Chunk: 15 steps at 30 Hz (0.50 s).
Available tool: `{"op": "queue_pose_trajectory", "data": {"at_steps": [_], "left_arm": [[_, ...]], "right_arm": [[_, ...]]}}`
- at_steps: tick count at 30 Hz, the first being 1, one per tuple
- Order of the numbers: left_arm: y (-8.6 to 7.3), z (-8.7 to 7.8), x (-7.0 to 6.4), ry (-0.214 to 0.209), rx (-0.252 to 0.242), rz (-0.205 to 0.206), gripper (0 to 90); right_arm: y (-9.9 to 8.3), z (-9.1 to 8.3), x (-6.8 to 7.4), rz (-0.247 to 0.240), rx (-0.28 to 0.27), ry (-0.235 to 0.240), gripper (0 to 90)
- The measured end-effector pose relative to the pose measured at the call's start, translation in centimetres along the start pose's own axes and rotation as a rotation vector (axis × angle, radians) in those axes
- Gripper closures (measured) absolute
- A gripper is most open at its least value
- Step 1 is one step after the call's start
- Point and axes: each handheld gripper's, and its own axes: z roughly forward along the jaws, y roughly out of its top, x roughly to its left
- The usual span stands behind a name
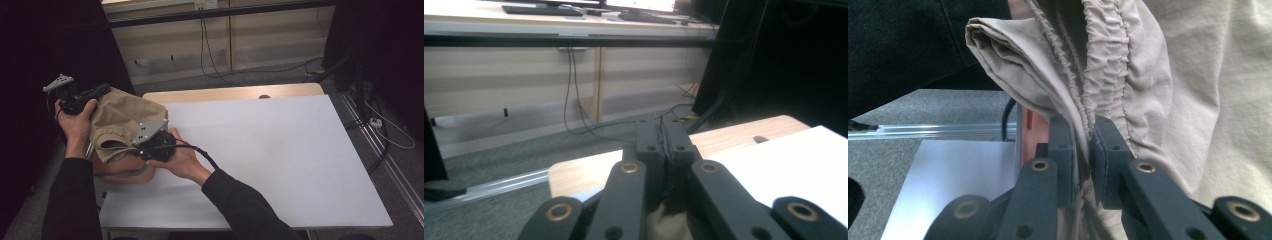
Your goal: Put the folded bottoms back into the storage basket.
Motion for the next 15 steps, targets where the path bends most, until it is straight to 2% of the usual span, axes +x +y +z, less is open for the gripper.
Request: {"op": "queue_pose_trajectory", "data": {"at_steps": [15], "left_arm": [[-1.9,0.1,2.2,0.043,0.041,-0.022,88.1]], "right_arm": [[0.3,3.0,0.9,0.016,0.025,0.001,80.3]]}}
